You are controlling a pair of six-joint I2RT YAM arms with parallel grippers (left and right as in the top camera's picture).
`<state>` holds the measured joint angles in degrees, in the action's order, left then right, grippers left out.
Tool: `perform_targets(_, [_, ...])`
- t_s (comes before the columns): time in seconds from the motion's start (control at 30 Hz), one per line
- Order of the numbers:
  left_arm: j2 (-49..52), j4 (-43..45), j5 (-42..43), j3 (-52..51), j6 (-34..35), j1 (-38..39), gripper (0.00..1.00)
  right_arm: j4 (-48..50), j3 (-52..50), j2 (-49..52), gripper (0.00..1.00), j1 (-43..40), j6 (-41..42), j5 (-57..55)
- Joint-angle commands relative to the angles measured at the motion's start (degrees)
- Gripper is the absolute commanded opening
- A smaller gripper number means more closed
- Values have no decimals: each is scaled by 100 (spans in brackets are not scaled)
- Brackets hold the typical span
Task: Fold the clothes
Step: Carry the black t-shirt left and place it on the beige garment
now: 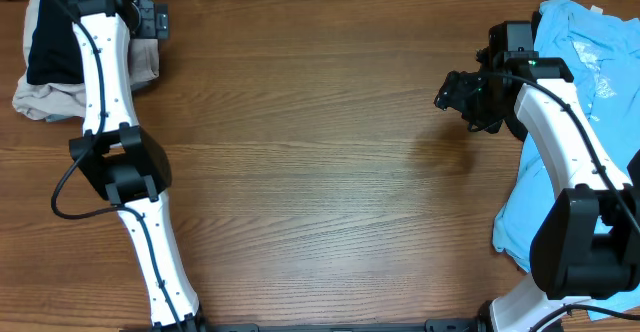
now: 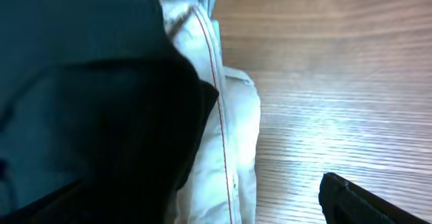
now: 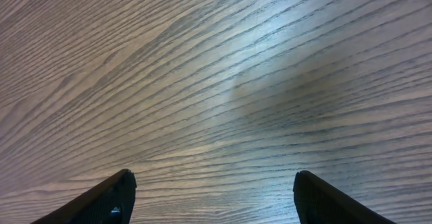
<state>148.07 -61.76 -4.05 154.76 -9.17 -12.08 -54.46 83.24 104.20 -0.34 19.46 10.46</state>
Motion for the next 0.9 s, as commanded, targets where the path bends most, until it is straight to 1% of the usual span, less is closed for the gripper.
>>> perform_targets(0.0, [-968, 0, 260, 72, -74, -70, 100, 33, 114, -111, 79, -4, -22, -31])
perform_targets(0.2, [-1200, 52, 219, 72, -442, -280, 100, 33, 114, -111, 79, -4, -22, -31])
perform_targets(0.4, [-916, 323, 223, 63, -505, -765, 100, 37, 114, -111, 79, -4, -22, -31])
perform_targets(0.5, [-610, 590, 411, 63, -509, -1045, 100, 79, 111, -111, 79, -4, -20, -28])
perform_targets(0.67, [-9, 691, 1379, 63, -713, -1384, 100, 142, 109, -111, 79, -4, -20, -26])
perform_targets(0.87, [835, 389, 1416, 63, -713, -1499, 100, 140, 111, -111, 79, -4, -20, -26])
